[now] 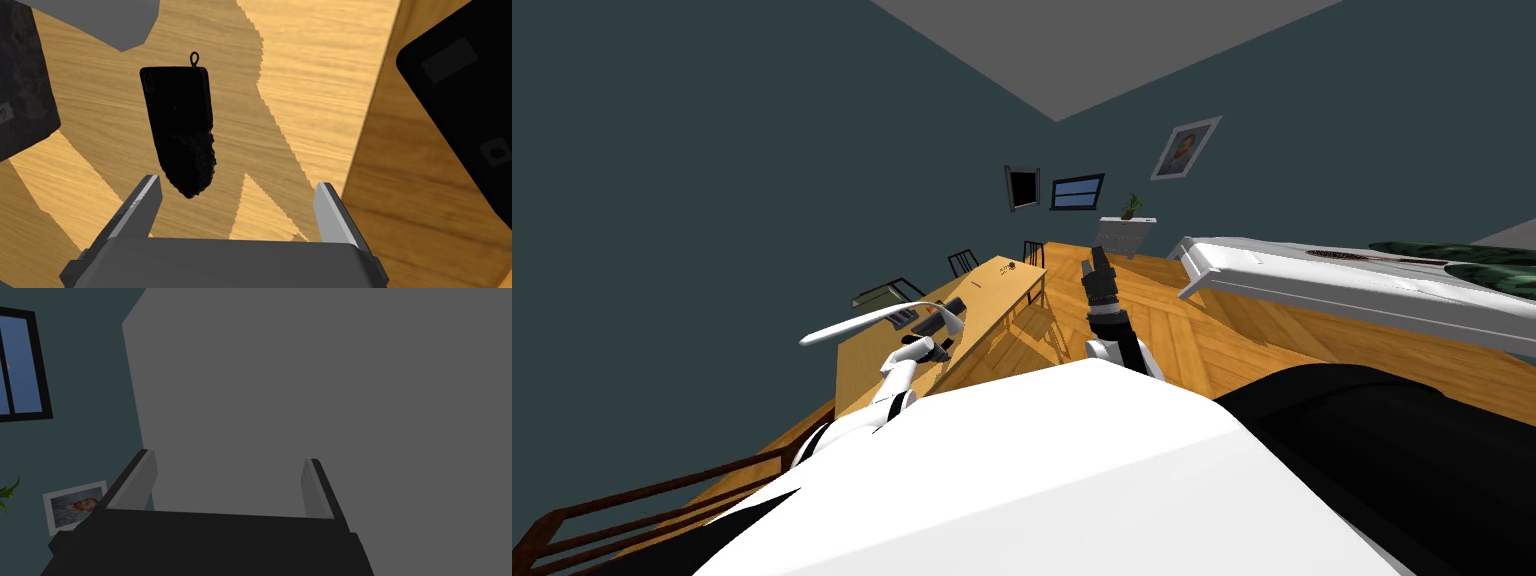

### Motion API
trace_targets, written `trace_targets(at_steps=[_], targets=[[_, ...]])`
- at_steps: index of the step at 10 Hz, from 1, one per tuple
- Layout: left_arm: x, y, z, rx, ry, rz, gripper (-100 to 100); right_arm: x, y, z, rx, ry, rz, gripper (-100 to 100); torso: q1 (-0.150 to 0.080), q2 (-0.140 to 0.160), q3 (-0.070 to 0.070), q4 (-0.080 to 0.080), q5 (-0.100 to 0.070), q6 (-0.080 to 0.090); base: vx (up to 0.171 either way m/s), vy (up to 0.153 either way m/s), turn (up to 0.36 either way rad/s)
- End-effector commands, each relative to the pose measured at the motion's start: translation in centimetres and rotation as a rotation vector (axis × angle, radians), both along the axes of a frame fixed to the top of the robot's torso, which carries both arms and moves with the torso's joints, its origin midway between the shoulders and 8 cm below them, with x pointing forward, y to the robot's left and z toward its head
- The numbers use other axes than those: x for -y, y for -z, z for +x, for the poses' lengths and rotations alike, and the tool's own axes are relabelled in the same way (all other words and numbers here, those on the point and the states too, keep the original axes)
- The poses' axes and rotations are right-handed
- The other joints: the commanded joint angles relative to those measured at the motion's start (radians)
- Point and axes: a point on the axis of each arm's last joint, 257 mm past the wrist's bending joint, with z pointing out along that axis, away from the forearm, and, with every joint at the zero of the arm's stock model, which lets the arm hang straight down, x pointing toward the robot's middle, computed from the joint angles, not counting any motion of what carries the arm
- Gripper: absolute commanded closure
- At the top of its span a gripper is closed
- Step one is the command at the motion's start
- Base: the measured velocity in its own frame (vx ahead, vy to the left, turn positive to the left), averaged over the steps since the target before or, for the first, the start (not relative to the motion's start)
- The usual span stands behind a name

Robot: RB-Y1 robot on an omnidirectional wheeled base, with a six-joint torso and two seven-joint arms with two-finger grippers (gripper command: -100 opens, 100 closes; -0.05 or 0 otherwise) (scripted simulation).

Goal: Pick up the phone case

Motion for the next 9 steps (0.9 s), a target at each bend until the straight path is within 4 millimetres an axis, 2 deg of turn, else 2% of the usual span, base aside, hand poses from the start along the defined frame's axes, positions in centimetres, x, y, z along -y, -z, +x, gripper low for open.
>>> trace_targets(at_steps=[1,9], targets=[[0.0,0.5,-0.7,-0.026,-0.018,-0.017,-100,0.0,0.0,0.0,0.0,0.0,0.0,0,0.0,0.0,0.0,0.0,0.0,0.0,0.045,0.033,-0.051],[0.3,1.8,-3.3,-0.125,-0.117,-0.108,-100,0.0,0.0,0.0,0.0,0.0,0.0,0,0.001,-0.002,-0.001,0.0,0.0,0.0,0.054,0.044,-0.048]])
